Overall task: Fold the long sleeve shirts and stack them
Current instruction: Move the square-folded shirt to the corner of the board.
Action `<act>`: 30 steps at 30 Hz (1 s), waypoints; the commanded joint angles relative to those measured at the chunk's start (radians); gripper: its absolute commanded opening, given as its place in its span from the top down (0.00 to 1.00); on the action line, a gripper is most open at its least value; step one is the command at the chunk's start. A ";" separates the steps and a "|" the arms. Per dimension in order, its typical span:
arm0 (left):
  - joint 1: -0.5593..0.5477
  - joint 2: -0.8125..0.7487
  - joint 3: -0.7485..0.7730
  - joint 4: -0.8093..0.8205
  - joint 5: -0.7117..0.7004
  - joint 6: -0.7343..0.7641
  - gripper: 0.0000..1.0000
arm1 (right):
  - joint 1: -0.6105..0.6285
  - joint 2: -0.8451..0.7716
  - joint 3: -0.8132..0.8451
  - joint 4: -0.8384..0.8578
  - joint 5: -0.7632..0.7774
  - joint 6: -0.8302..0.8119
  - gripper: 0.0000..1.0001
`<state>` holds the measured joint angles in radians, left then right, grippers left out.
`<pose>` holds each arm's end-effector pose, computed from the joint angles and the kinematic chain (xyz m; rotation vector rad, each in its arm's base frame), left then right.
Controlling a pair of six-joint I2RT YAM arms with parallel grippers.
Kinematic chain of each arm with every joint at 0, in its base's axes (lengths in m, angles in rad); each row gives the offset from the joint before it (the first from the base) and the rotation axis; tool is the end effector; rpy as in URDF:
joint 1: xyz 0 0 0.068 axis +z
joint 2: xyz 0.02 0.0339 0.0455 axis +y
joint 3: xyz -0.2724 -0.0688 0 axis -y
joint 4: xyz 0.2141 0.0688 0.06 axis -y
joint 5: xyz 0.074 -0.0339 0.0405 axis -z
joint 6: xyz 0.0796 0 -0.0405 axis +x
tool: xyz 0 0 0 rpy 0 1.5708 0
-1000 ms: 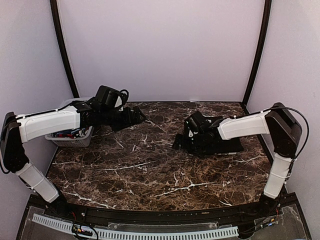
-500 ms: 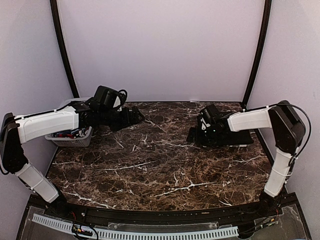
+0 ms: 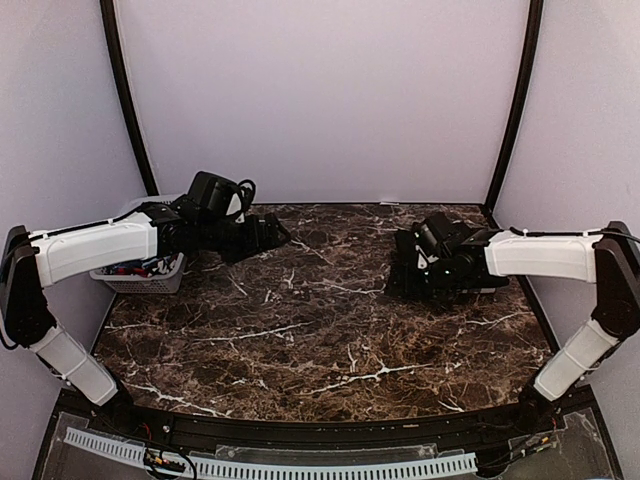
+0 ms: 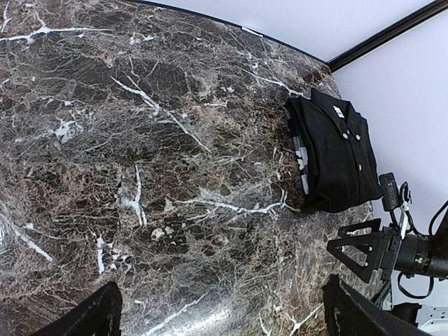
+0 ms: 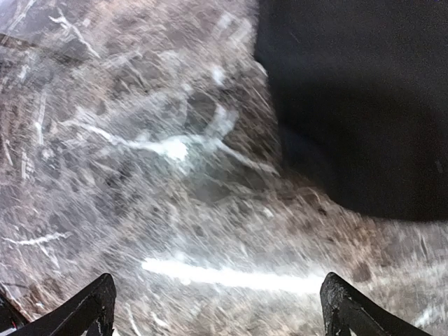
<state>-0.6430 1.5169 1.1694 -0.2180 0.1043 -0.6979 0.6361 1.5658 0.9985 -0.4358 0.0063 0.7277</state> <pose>0.2802 -0.2203 0.2869 0.0028 2.2693 -0.8676 0.2529 0.1862 0.1919 0.1240 2.6531 0.4818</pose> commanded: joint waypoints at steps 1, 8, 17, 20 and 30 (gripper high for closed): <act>0.006 -0.046 -0.009 0.005 0.023 0.018 0.01 | -0.005 -0.064 -0.102 -0.057 0.100 0.053 0.01; 0.007 -0.038 -0.011 0.011 0.036 0.012 0.01 | -0.081 -0.068 -0.187 -0.071 0.229 0.024 0.05; 0.007 -0.054 -0.016 0.009 0.030 0.011 0.01 | -0.190 0.052 -0.135 -0.031 0.259 -0.045 0.33; 0.007 -0.060 -0.014 0.006 0.028 0.012 0.01 | -0.229 0.106 -0.108 -0.013 0.259 -0.070 0.39; 0.007 -0.077 -0.012 -0.006 0.018 0.010 0.01 | -0.324 0.258 0.030 0.026 0.207 -0.129 0.40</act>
<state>-0.6415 1.4826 1.1690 -0.2184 0.1299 -0.6945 0.3496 1.7489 0.9844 -0.4381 0.2420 0.6270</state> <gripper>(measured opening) 0.990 0.604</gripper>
